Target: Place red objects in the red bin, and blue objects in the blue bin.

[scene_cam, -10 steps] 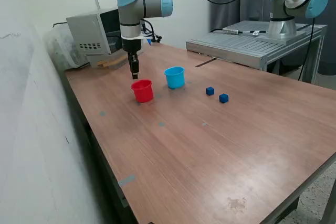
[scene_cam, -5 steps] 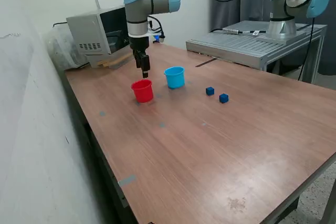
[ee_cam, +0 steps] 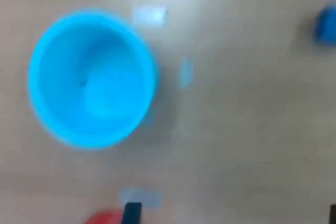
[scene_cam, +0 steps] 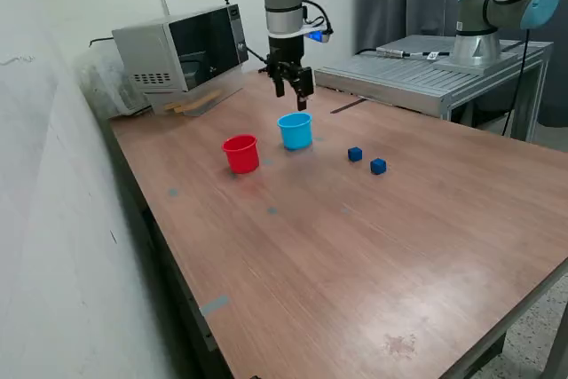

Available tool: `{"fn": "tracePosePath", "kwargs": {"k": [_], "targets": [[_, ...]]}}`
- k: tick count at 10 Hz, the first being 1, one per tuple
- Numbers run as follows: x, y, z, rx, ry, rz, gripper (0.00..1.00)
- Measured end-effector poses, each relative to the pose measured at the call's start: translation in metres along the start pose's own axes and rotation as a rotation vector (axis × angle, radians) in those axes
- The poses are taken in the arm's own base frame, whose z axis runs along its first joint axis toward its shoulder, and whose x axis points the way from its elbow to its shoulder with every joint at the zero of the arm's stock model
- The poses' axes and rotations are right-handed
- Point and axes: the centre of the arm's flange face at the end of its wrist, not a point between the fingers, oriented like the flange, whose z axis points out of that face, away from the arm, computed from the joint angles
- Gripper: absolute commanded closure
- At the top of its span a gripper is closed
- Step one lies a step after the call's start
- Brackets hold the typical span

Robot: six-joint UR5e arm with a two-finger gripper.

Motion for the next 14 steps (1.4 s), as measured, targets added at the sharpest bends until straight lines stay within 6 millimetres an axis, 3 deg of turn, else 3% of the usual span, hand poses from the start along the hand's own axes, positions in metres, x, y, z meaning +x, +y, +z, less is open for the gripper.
{"fn": "tracePosePath", "kwargs": {"k": [4, 7, 10, 12, 14], "targets": [[0.051, -0.091, -0.019, 0.027, 0.139, -0.056, 0.0], [0.116, -0.13, -0.025, 0.006, 0.17, -0.114, 0.0], [0.18, -0.142, -0.012, -0.004, 0.176, -0.159, 0.0], [0.201, -0.136, 0.016, 0.012, 0.174, -0.166, 0.0], [0.205, -0.113, 0.039, 0.011, 0.165, -0.152, 0.0]]}}
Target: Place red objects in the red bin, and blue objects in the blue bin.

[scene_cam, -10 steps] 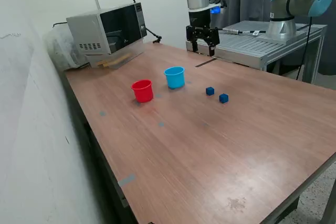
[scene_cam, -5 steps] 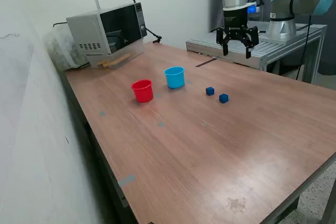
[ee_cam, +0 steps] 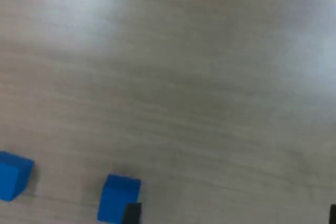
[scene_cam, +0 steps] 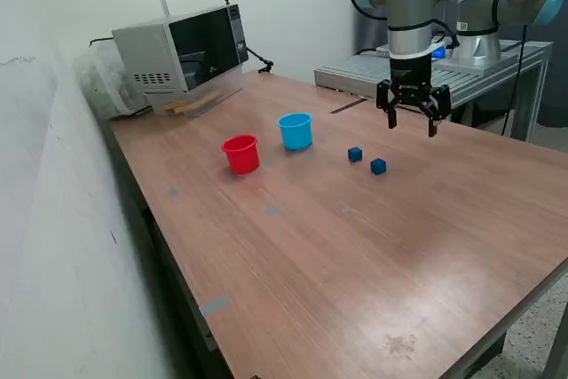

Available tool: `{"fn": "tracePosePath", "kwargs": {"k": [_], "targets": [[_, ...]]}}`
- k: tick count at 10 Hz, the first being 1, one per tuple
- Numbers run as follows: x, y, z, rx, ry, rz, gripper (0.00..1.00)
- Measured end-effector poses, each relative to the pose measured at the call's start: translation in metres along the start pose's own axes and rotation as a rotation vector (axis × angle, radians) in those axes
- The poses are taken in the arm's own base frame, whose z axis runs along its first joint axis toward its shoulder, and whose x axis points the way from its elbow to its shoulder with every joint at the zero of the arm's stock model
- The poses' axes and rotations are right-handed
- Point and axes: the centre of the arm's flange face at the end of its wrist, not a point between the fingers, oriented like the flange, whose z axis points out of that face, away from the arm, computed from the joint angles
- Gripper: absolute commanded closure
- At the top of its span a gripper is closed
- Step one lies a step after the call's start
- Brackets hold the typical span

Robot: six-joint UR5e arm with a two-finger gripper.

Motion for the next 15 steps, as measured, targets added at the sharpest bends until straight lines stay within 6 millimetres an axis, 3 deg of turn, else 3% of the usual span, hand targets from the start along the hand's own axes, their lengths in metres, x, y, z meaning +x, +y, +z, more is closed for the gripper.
{"fn": "tracePosePath", "kwargs": {"k": [3, 5, 9, 15], "targets": [[-0.022, 0.031, 0.014, -0.035, -0.007, 0.129, 0.0], [-0.037, 0.039, 0.021, -0.044, -0.007, 0.207, 0.0], [-0.055, 0.033, 0.043, -0.028, -0.006, 0.269, 0.0], [-0.059, 0.025, 0.061, -0.003, -0.003, 0.281, 0.0]]}}
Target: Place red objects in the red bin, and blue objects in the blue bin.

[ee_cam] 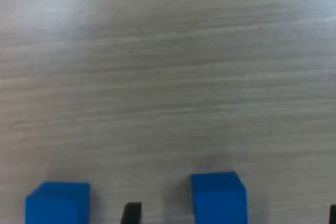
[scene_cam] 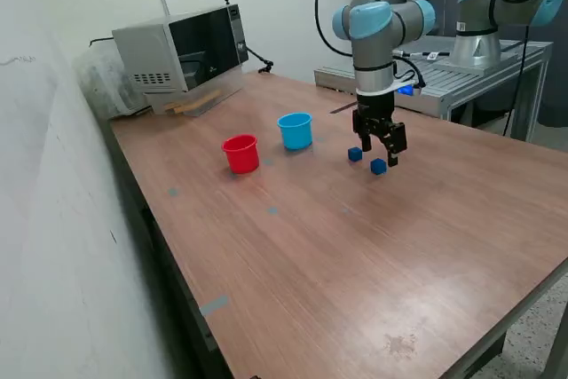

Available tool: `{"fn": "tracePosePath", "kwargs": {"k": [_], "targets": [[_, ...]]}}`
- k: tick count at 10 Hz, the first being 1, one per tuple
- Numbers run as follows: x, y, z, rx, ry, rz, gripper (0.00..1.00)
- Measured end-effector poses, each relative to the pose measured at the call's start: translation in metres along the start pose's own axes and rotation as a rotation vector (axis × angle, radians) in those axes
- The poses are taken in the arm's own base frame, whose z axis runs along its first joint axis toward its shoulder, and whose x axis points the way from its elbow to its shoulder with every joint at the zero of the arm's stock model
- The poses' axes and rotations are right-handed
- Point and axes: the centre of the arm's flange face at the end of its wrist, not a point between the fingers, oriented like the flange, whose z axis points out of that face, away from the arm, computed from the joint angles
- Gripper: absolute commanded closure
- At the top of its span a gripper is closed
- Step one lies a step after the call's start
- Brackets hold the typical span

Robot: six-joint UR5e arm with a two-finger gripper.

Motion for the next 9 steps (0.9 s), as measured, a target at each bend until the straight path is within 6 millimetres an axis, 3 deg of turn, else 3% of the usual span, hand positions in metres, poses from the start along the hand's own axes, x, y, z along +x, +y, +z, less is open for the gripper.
{"fn": "tracePosePath", "kwargs": {"k": [9], "targets": [[-0.0017, 0.002, 0.0108, 0.007, 0.002, -0.016, 0.0]]}}
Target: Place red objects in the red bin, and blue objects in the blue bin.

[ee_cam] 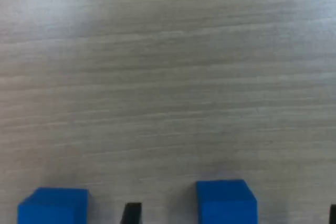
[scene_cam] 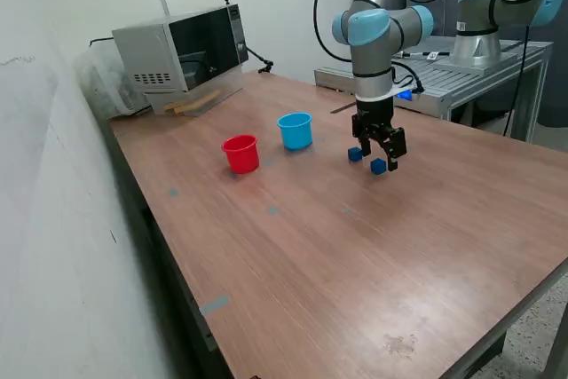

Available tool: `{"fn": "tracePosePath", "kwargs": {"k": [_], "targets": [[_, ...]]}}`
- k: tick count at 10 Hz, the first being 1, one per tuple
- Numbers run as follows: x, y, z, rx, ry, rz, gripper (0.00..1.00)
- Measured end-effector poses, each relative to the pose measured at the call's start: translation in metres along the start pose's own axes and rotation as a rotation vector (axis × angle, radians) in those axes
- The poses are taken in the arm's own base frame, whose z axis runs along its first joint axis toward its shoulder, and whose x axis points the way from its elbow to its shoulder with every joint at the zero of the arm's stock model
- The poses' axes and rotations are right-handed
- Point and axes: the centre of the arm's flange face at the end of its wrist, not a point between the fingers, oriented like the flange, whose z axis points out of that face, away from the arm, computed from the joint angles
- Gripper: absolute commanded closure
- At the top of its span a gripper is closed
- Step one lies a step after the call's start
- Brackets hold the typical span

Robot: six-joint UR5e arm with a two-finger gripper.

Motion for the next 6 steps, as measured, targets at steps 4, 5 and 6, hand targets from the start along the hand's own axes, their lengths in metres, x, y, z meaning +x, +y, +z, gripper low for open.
{"fn": "tracePosePath", "kwargs": {"k": [4, 5, 6], "targets": [[0.0002, 0.0006, 0.0002, 0.0, 0.001, -0.008, 0.0], [0.0003, 0.0004, 0.0018, 0.003, 0.001, -0.011, 1.0], [0.0004, 0.0, 0.0041, 0.007, 0.001, -0.014, 1.0]]}}
